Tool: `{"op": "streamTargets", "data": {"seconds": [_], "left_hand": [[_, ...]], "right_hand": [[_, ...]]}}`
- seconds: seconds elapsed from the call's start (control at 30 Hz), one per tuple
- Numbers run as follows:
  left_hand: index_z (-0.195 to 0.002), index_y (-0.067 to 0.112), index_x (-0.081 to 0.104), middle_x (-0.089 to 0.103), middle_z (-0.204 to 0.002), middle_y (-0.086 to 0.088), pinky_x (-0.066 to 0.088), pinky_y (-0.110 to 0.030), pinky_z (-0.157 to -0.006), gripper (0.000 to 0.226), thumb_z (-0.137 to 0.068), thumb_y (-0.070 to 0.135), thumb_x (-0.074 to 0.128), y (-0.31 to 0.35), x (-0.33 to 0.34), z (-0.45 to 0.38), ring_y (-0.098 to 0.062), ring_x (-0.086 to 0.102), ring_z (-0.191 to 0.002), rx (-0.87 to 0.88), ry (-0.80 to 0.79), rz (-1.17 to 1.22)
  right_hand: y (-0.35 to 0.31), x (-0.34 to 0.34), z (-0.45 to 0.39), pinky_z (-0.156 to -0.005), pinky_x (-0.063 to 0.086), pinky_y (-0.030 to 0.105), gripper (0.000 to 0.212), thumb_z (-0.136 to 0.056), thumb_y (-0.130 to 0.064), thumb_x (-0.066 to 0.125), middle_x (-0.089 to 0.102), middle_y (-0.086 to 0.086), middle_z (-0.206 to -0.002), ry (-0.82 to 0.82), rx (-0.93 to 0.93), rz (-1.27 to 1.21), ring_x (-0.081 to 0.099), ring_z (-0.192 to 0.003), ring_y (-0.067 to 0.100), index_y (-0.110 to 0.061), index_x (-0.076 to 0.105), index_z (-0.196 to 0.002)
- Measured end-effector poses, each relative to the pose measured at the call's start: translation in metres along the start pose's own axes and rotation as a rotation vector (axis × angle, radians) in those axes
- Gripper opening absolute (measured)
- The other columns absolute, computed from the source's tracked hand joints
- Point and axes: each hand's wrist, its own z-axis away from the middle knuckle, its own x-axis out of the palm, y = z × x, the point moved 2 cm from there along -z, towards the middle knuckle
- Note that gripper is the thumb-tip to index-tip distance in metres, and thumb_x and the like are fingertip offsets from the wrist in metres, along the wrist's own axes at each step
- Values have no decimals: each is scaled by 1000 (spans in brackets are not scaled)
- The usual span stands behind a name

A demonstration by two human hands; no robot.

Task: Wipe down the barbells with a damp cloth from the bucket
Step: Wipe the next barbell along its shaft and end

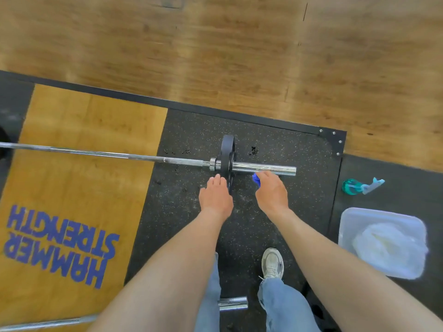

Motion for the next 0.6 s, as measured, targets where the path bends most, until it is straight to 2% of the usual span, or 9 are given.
{"op": "streamTargets", "data": {"seconds": [0.17,0.33,0.43,0.5,0.6], "left_hand": [[-163,11,7,3,-172,-3,30,-42,-121,68,-109,36,40,-29,48,-55,-21,6,-158,56,-17,16],[-163,14,1,-3,-172,0,24,-42,-124,63,-110,30,31,-38,88,-104,-18,0,-158,79,66,156],[-164,15,0,-4,-172,2,22,-43,-125,61,-111,28,27,-41,120,-130,-16,-2,-158,61,125,222],[-164,16,0,-4,-172,3,19,-43,-126,60,-111,29,25,-42,143,-143,-15,-2,-158,87,167,251],[-164,17,-1,-8,-171,4,14,-40,-128,61,-110,31,25,-43,178,-156,-13,-3,-158,137,295,292]], "right_hand": [[-10,61,-35,-88,45,33,34,-93,5,53,64,1,-116,-41,39,44,55,-106,24,-12,65,-119],[-8,117,-70,-83,42,34,28,-94,5,50,63,3,-112,-34,119,48,54,-103,25,-11,66,-110],[2,145,-93,-82,41,33,25,-93,5,51,60,2,-107,-60,110,79,54,-102,26,-12,65,-106],[11,162,-108,-78,39,33,24,-91,6,50,54,0,-99,-51,92,89,53,-97,26,-15,61,-96],[29,192,-130,-77,43,35,26,-88,10,48,50,-2,-95,3,62,83,49,-91,25,-15,54,-92]]}}
